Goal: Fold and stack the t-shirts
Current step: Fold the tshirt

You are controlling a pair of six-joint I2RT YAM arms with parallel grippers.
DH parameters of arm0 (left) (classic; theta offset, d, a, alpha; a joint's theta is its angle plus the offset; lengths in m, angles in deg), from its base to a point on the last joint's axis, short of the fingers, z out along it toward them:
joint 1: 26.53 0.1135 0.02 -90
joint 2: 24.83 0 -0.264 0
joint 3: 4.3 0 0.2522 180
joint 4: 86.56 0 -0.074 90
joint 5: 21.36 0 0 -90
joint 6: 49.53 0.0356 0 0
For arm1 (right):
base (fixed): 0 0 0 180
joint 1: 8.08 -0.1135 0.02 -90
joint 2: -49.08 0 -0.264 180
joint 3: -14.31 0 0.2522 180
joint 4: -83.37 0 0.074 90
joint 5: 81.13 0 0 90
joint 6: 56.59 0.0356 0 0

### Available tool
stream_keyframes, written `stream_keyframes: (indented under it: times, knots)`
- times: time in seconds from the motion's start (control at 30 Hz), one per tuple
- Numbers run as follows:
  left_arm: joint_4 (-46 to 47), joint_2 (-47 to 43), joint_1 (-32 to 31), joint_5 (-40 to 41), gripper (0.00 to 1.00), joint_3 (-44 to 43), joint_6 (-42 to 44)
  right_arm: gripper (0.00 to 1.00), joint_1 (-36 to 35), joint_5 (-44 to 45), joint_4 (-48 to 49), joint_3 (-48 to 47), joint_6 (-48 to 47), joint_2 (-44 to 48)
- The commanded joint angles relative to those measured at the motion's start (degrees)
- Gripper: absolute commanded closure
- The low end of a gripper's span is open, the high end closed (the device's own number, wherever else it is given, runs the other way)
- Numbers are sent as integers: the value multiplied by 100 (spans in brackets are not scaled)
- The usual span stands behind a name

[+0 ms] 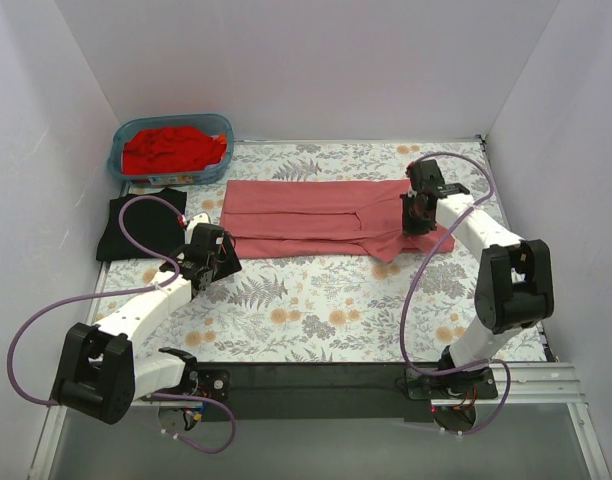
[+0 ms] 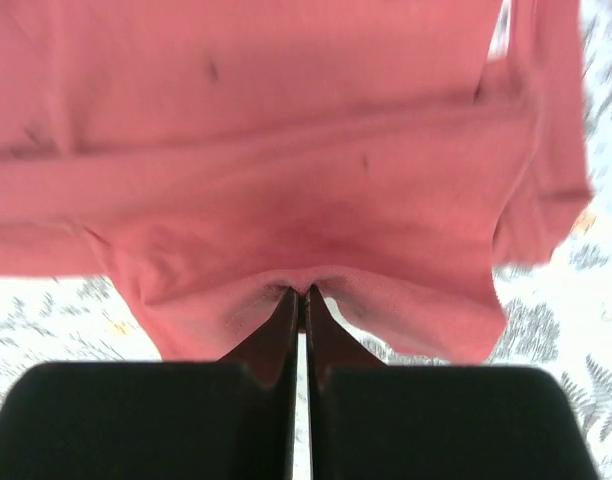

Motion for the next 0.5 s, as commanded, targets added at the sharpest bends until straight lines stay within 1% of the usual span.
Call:
stream_keyframes:
  times: [0.0,0.07,0.1,0.3,0.47]
  knots:
    - [118,-117,-18,145,40,-20,67,99,-4,166,-146,-919,-223,-521]
    - [126,-117,-18,137,40,-2,67,99,-12,175,-190,-1262,-258,-898]
    - [126,-108,-18,137,40,-2,67,99,5,175,-190,-1647,-276,-1022]
    - [127,-3,-18,137,40,-2,75,99,75,227,-295,-3071,-399,-2024]
    - [126,67,-18,145,40,-2,75,99,190,228,-305,-3751,-355,-2587]
